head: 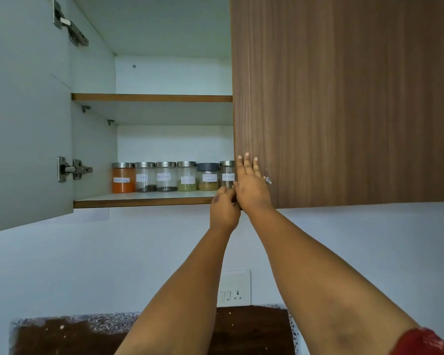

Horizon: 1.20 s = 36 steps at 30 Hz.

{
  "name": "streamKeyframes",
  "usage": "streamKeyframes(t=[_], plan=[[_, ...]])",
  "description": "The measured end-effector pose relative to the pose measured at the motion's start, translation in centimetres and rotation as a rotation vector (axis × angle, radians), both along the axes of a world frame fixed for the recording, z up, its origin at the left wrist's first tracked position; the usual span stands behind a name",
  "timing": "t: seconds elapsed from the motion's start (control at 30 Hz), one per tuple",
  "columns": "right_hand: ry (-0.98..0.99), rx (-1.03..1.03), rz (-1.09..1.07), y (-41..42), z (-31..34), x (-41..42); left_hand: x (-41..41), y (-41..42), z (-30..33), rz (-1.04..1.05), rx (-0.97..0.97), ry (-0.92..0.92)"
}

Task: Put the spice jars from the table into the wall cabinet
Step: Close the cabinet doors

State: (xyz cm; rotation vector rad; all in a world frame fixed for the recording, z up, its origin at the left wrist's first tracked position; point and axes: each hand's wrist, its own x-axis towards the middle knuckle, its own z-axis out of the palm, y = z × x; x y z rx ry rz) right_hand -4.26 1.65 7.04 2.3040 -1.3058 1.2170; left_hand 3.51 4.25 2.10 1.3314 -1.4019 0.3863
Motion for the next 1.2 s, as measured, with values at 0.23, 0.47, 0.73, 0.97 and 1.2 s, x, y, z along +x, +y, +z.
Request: streamKeyframes(t=[0.23, 0.47, 0.73, 0.97, 1.2], plan=[[0.04, 0.021, -0.043, -1.8, 0.0, 1.0, 1.5, -2.9, -1.1, 0.148, -0.054, -0.011], [0.054, 0.073, -0.076, -0.7, 0.3, 0.8, 2.1, -1.8, -0.4, 0.362, 0.028, -0.331], [-0.142, -0.097, -0.077, 5.6, -2.3, 1.6, 5.1, 6.7, -3.4, 0.462, 0.037, -0.148], [-0.312, -0.25, 0.088, 15.9, -4.5, 5.0, 7.0, 18.8, -8.5, 0.528, -0.085, 0.058], [-0.368, -0.306, 0.216, 28.3, -6.0, 7.4, 8.2, 31.4, -9.2, 0.617, -0.078, 0.2]])
